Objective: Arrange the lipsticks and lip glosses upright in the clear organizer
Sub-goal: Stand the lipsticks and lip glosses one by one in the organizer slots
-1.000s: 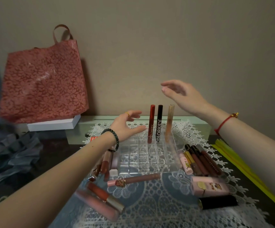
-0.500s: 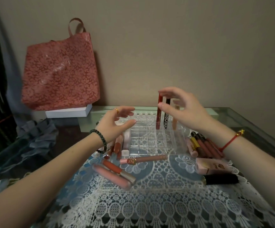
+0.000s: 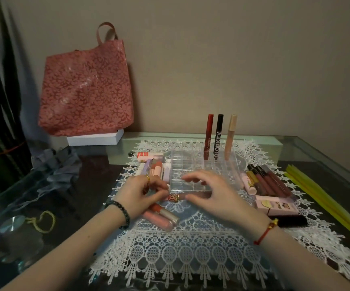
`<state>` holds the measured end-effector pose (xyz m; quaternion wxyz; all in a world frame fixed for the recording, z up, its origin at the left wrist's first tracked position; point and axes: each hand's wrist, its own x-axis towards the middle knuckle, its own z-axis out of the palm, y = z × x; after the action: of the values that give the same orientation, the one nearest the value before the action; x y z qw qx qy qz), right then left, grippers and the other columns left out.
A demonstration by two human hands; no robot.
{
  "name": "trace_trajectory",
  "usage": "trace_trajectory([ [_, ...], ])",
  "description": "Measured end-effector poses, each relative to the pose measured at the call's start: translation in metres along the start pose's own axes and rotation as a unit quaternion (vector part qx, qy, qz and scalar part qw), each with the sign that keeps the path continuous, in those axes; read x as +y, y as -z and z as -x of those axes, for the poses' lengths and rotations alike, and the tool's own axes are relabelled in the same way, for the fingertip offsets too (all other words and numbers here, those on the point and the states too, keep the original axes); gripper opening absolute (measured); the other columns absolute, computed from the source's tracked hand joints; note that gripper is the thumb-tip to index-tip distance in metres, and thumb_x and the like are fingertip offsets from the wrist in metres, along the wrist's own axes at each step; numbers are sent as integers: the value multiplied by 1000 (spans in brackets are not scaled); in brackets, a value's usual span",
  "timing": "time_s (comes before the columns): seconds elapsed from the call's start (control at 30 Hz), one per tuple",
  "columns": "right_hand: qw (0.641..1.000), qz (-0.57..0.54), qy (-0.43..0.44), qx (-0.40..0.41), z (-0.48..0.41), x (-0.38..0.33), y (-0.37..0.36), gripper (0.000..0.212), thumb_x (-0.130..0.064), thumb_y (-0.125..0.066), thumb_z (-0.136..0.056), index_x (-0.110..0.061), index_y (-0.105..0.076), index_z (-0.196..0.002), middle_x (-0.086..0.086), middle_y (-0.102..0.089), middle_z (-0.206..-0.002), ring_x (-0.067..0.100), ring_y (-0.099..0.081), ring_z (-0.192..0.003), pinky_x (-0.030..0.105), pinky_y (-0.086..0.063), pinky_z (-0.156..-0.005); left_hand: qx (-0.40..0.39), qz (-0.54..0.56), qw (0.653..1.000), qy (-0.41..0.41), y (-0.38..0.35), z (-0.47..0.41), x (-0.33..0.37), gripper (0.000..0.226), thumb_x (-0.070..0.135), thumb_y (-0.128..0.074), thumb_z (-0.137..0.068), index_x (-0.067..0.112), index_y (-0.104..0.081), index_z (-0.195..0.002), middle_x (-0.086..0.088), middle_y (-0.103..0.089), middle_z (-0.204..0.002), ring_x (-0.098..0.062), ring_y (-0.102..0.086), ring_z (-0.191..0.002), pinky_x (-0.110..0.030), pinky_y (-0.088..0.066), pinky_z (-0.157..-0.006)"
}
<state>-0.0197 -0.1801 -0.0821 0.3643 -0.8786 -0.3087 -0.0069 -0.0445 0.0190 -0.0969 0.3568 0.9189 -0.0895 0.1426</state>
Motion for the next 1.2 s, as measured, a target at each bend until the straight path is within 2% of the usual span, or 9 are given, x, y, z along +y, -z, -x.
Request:
trace_trajectory([
  [0.13, 997, 66, 32, -13, 1, 10, -9, 38, -29, -60, -83, -35, -50, -119, -20, -50, -117, -4, -42, -109, 22, -34, -101, 35, -3, 999, 20, -6, 0, -3, 14, 24, -67, -77, 38, -67, -80, 11, -70, -90, -2, -60, -86, -21, -46, -83],
  [0.3, 992, 108, 57, -12, 0, 16, -12, 34, -33, -54, -87, -30, -49, -121, -15, -52, -118, 0, -42, -109, 17, -31, -95, 16, -62, 998, 28, -7, -2, -7, 11, 32, -67, -77, 34, -70, -87, 11, -65, -84, -4, -56, -80, -10, -39, -71],
  [0.5, 992, 114, 58, 2, -1, 20, -15, 29, -21, -51, -90, -27, -51, -119, -12, -55, -115, 2, -45, -106, 15, -32, -92, -11, -65, 997, 28, -4, -1, -5, 12, 38, -69, -72, 38, -69, -84, 22, -58, -77, 1, -53, -76, -12, -38, -69],
  [0.67, 991, 119, 57, 5, -2, 20, -14, 27, -17, -50, -91, -24, -55, -116, -11, -57, -114, 2, -45, -106, 14, -31, -94, -34, -86, 996, 19, -1, -3, -2, 14, 38, -69, -73, 35, -69, -86, 27, -55, -72, 7, -51, -72, -1, -34, -65],
  [0.8, 990, 129, 65, 8, -1, 20, -14, 28, -19, -47, -92, -24, -54, -118, -11, -56, -116, 3, -44, -109, 11, -27, -93, -40, -109, 993, -7, 0, -4, 1, 8, 35, -68, -75, 36, -68, -83, 28, -53, -70, 8, -50, -69, 0, -34, -63],
  [0.93, 991, 109, 70, 19, 0, 17, -8, 29, -19, -46, -93, -26, -52, -121, -14, -54, -117, -5, -39, -104, 4, -24, -86, -31, -60, 997, -23, 3, -6, 3, 14, 28, -68, -77, 41, -62, -77, 20, -64, -81, 0, -57, -79, -14, -45, -74],
  [1.03, 994, 93, 60, 20, -1, 15, -5, 34, -16, -47, -92, -29, -49, -123, -16, -52, -121, -3, -41, -110, 14, -30, -97, -11, -3, 999, -41, 8, -11, 10, 11, 24, -69, -76, 33, -66, -82, 5, -67, -71, -9, -61, -66, -25, -51, -70],
  [1.1, 995, 72, 55, 35, -3, 14, 0, 37, -15, -49, -91, -33, -47, -124, -20, -50, -118, -2, -44, -110, 19, -36, -99, -5, 38, 998, -54, 12, -16, 18, 12, 21, -68, -77, 29, -65, -86, -6, -65, -67, -14, -62, -58, -24, -51, -65],
  [1.2, 998, 24, 34, 56, -6, 9, 10, 42, -14, -54, -87, -37, -47, -121, -24, -49, -106, -4, -49, -99, 17, -42, -89, 21, 97, 993, -68, 15, -26, 31, 20, 16, -68, -76, 25, -63, -93, 2, -66, -72, -16, -62, -66, -17, -49, -64],
])
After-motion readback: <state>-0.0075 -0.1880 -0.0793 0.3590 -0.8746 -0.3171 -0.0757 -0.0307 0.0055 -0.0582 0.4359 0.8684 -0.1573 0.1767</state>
